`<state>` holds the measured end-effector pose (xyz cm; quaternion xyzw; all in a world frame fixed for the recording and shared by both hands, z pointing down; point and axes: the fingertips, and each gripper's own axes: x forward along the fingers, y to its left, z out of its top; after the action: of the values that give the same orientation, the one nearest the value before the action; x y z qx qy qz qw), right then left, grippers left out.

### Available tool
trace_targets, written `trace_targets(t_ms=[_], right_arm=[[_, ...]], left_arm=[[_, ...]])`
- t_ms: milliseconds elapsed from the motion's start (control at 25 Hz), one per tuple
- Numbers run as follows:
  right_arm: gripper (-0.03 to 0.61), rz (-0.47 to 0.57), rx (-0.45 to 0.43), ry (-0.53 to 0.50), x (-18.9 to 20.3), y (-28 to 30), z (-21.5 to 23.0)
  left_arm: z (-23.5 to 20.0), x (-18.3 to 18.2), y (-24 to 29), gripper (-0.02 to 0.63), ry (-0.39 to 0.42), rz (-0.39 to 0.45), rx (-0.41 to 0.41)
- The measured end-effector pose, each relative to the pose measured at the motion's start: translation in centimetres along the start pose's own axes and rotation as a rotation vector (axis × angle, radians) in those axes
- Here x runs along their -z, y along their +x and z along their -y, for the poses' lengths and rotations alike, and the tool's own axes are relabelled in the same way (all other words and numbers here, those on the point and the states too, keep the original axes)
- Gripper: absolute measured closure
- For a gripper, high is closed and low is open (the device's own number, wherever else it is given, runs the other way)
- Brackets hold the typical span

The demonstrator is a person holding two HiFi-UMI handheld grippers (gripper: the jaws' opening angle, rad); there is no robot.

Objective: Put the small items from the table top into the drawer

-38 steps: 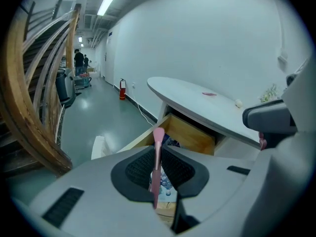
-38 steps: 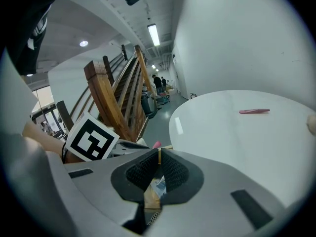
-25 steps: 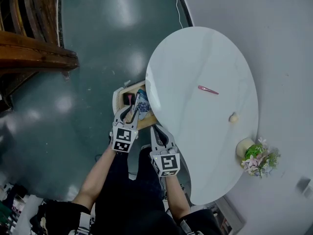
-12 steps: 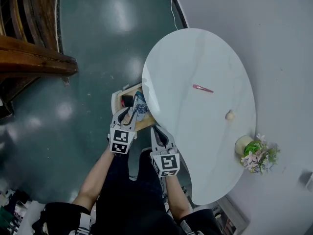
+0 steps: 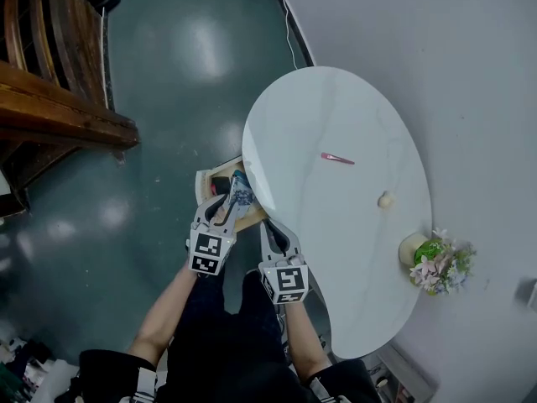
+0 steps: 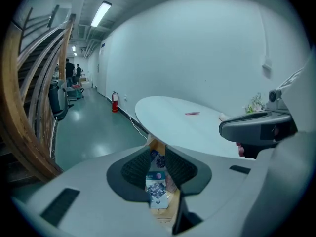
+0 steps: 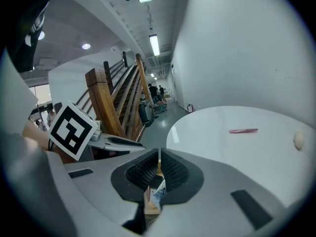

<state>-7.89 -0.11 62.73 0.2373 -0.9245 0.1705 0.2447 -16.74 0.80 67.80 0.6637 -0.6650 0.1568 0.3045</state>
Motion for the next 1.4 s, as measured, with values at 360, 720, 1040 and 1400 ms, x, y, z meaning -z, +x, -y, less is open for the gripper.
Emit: trace_targets(t_ms=[360, 720, 1040, 1400], right_arm=[[0.538, 0.089, 0.017, -0.024, -3.9, -3.3, -0.5], [0.538, 0.171, 0.044, -0.054, -6.9, -8.4, -0.9], [0.538, 0.248, 0.099, -0.075, -9.1, -14.0, -0.2], [0.538, 0.332, 0.155, -0.078, -10.5, -19.0, 0.0]], left_arm=[[2.7, -5.2, -5.5, 0.555, 0.060, 0.096, 0.018], [6.8, -8.5, -10.8, 0.581, 0.153, 0.177, 0.034], [10.4, -11.7, -15.5, 0.589, 0.177, 0.261, 0.064], [14.2, -14.3, -19.4, 0.589, 0.227, 0.353, 0.093]])
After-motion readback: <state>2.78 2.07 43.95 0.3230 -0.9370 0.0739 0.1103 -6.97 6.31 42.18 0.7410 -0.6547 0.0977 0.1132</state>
